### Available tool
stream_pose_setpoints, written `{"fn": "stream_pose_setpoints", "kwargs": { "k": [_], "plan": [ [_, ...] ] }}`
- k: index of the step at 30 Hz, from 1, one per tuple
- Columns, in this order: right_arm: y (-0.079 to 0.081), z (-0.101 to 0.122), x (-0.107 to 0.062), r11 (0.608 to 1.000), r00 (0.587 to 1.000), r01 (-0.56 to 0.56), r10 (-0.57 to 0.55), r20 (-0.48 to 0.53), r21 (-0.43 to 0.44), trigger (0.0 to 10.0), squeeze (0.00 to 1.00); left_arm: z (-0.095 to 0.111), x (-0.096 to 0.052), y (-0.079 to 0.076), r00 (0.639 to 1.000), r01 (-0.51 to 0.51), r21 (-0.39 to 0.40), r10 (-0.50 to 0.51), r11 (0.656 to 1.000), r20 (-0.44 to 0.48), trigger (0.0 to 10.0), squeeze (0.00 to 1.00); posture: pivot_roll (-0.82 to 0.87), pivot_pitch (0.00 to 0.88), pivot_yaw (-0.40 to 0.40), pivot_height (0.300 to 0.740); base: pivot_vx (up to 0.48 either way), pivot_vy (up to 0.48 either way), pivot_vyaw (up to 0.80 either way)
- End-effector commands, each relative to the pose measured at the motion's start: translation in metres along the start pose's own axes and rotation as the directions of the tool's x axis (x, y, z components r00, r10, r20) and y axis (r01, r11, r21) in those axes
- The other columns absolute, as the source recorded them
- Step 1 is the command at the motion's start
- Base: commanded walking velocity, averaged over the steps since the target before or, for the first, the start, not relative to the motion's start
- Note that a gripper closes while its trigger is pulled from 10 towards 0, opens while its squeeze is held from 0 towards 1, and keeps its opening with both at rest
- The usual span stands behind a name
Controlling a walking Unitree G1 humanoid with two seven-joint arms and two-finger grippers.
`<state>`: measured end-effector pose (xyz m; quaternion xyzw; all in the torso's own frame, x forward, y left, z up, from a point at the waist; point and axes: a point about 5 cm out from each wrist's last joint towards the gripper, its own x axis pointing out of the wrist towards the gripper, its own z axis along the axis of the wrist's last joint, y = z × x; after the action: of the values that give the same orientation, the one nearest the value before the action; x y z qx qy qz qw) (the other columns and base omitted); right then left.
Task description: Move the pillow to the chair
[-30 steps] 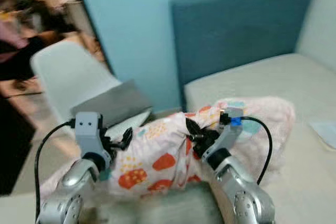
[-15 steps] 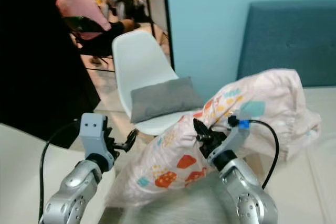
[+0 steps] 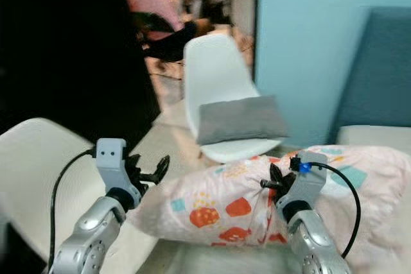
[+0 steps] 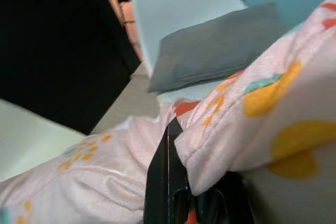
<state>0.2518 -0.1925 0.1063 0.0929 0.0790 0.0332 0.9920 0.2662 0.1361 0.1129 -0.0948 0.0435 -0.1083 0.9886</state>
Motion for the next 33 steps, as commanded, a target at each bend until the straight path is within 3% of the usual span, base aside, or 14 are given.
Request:
{"fn": "stream_pose_setpoints", "kwargs": {
  "k": [1,10,15,23,33],
  "plan": [
    [0.009,0.017,0.004,0.998,0.993,-0.049,0.053,0.106,-0.041,10.0,0.00,0.002,-0.002,0.005,1.000,-0.026,0.020,0.026,0.999,0.012,10.0,0.00,-0.06,0.000,0.016,0.727,0.000,0.000,0.74],
    [0.015,0.022,0.006,0.994,0.986,-0.100,0.106,0.127,-0.050,10.0,0.00,0.002,-0.001,0.007,0.999,-0.037,0.002,0.037,0.999,0.017,10.0,0.00,-0.06,0.000,0.003,0.727,0.000,0.000,0.74],
    [0.026,0.035,0.010,0.972,0.957,-0.231,0.222,0.184,0.029,10.0,0.00,0.002,0.000,0.007,1.000,-0.023,-0.004,0.023,1.000,0.015,10.0,0.00,-0.05,0.000,0.010,0.727,0.000,0.000,0.73],
    [0.031,0.054,0.018,0.955,0.934,-0.285,0.257,0.249,0.081,10.0,0.00,0.003,0.003,0.006,1.000,0.002,-0.002,-0.002,1.000,0.016,10.0,0.00,-0.05,0.000,0.011,0.727,0.000,0.000,0.72],
    [0.039,0.061,0.022,0.930,0.908,-0.355,0.319,0.271,0.095,10.0,0.00,0.011,0.015,0.018,0.999,-0.040,0.113,0.038,0.993,0.019,10.0,0.00,-0.04,0.000,0.015,0.727,0.000,0.000,0.72]
  ]
}}
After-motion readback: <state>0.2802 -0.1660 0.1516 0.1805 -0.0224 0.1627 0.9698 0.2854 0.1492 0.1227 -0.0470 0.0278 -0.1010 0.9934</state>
